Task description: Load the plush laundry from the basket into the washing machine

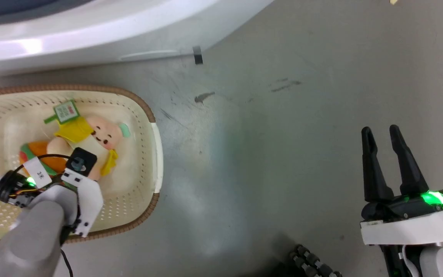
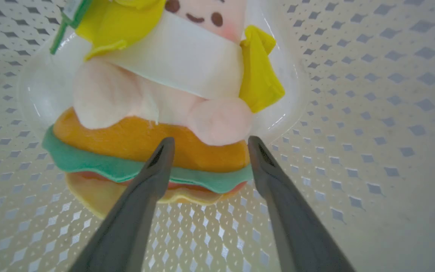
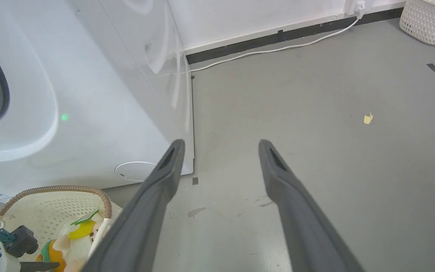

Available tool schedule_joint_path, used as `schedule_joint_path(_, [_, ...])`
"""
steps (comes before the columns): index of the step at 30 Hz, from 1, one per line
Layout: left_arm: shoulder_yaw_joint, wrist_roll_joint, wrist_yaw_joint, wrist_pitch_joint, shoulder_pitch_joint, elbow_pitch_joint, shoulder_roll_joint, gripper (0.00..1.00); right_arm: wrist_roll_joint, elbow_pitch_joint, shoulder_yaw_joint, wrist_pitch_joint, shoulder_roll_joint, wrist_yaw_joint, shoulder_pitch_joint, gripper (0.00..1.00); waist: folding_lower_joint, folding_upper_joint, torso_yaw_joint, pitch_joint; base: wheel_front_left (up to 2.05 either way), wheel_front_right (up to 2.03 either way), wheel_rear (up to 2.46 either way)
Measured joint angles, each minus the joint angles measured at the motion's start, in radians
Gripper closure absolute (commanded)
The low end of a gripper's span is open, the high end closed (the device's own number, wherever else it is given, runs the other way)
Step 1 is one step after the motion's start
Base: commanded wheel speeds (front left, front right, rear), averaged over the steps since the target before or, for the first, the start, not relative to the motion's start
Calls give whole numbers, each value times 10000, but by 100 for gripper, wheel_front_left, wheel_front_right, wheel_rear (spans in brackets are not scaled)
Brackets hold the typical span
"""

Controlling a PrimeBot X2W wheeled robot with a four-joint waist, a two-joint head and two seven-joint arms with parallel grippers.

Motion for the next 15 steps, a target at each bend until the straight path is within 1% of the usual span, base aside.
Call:
schedule_joint_path(1, [0,0,0,0,0,0,0,0,0,0,0,0,0,0,0,0,0,0,0,0,6,6,6])
schedule_joint_path(2, [-109,-165,-44,-6,-150,207,165,0,117,-82,-13,-75,0,0,-10,0,0,0,-48,191,7,7,7])
schedule_joint_path(3, [-109,-165,-44,-6,-150,207,165,0,117,-82,-13,-75,0,0,-10,0,0,0,-48,191,6,6,6])
schedule_joint_path(5, [-213,-282,-56,-96,-478,535,405,0,207,-173,-13,-117,0,0,-16,0,-1,0,-121,478,3,3,3])
schedule_joint_path(9, [-278,-447,-38,-234,-780,890,520,0,372,-215,-10,-201,0,0,-22,0,-1,0,-209,757,1,1,1])
schedule_joint_path(11, [-303,-554,44,-318,-952,1120,545,0,462,-219,-8,-221,0,0,-62,0,-1,0,-274,925,0,0,0])
schedule_joint_path(12, [-445,-556,46,-410,-1125,1333,602,82,566,-219,8,-253,0,0,-140,0,-1,0,-350,1080,0,0,0])
schedule_joint_path(13, [-445,-556,46,-410,-1125,1333,602,100,566,-219,8,-253,0,0,-140,0,-1,0,-350,1080,0,0,0])
schedule_joint_path(15, [-585,-640,35,-579,-1356,1647,725,100,681,-222,69,-332,0,0,-230,0,-2,0,-473,1287,0,0,0])
